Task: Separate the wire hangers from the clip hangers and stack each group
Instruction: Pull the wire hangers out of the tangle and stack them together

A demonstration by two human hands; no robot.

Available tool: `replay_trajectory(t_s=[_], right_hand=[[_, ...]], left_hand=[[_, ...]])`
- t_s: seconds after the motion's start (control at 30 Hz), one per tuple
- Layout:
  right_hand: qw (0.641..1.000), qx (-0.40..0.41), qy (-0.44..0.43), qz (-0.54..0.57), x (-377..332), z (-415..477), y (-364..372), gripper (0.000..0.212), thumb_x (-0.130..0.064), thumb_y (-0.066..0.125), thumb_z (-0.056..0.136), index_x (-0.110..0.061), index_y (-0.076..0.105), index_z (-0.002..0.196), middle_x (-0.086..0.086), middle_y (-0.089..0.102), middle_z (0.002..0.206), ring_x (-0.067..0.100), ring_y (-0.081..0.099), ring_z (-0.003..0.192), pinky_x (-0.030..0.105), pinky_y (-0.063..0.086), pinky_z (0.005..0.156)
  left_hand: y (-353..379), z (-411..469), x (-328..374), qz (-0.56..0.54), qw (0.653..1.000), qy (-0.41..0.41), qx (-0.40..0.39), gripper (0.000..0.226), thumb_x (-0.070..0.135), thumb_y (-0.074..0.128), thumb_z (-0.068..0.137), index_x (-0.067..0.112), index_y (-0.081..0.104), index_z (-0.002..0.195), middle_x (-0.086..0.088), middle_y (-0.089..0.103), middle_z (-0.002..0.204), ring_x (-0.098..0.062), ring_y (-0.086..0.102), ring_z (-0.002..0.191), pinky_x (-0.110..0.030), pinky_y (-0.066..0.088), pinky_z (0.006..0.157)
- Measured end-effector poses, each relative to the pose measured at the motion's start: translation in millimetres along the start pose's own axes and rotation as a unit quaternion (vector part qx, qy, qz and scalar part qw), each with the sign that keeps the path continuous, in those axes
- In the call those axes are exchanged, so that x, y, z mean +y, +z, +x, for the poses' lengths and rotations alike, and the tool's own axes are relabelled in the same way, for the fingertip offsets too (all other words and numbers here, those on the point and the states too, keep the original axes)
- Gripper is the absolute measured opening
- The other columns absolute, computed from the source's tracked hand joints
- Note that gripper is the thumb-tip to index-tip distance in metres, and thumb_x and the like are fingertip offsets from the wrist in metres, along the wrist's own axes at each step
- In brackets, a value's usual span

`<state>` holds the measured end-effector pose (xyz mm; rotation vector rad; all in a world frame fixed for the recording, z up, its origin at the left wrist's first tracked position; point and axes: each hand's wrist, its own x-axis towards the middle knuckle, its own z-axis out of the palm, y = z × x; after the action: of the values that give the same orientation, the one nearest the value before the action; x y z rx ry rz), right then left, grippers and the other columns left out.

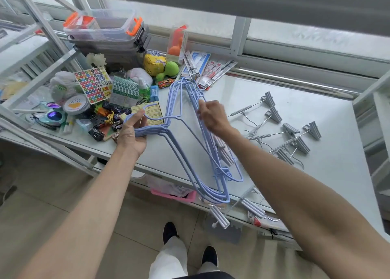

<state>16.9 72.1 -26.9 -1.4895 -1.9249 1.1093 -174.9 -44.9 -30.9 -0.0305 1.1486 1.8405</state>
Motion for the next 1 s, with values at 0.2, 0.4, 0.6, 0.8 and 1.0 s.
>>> replay_trajectory(t_s=[0.2, 0.4, 0.6, 0.8, 1.0], right_hand=[[0.982, -0.068, 0.101, -0.147, 42, 8, -39, 0.031, -0.028, 0.052, 0.084, 0.001, 0.064, 0.091, 0.018, 0.069, 0.083, 0.034, 0.068, 0.069, 0.04, 0.059, 0.066], [0.981, -0.16, 0.098, -0.047, 42, 1, -37, 0.04, -0.018, 0.065, 0.09, -0.013, 0.041, 0.122, 0.013, 0.06, 0.081, 0.022, 0.053, 0.058, 0.03, 0.045, 0.052], [0.974, -0.101, 0.018, -0.201, 41, 2, -36, 0.074, 0.001, 0.042, 0.083, -0.028, 0.019, 0.147, 0.007, 0.048, 0.085, 0.031, 0.051, 0.081, 0.038, 0.042, 0.07], [0.949, -0.107, 0.02, -0.295, 32, 20, -26, 0.031, -0.009, 0.055, 0.087, -0.011, 0.051, 0.118, 0.017, 0.037, 0.125, 0.037, 0.058, 0.092, 0.046, 0.05, 0.09], [0.938, -0.119, -0.023, -0.324, 27, 27, -28, 0.041, -0.004, 0.057, 0.085, -0.009, 0.045, 0.124, 0.018, 0.042, 0.123, 0.039, 0.055, 0.103, 0.05, 0.05, 0.089]], left_hand=[[-2, 3, -2, 0.002, 1.0, 0.006, 0.015, 0.044, 0.009, 0.07, 0.086, 0.017, 0.07, 0.042, 0.008, 0.065, 0.055, -0.003, 0.059, 0.052, -0.013, 0.05, 0.06], [0, 1, -3, -0.01, 1.0, 0.008, 0.027, 0.033, 0.006, 0.072, 0.084, 0.017, 0.07, 0.052, 0.005, 0.065, 0.059, -0.005, 0.059, 0.056, -0.015, 0.05, 0.064], [2, -3, -1, -0.003, 1.0, -0.004, 0.02, 0.01, 0.007, 0.069, 0.086, 0.013, 0.064, 0.079, 0.006, 0.068, 0.063, -0.003, 0.063, 0.052, -0.011, 0.051, 0.059], [1, 0, -1, 0.002, 1.0, -0.008, 0.013, 0.007, 0.006, 0.069, 0.086, 0.012, 0.066, 0.083, 0.001, 0.067, 0.081, -0.005, 0.063, 0.061, -0.012, 0.053, 0.062], [-1, 1, -1, 0.001, 1.0, -0.008, 0.004, 0.008, 0.006, 0.068, 0.086, 0.012, 0.066, 0.083, -0.001, 0.065, 0.087, -0.008, 0.062, 0.068, -0.014, 0.052, 0.069]])
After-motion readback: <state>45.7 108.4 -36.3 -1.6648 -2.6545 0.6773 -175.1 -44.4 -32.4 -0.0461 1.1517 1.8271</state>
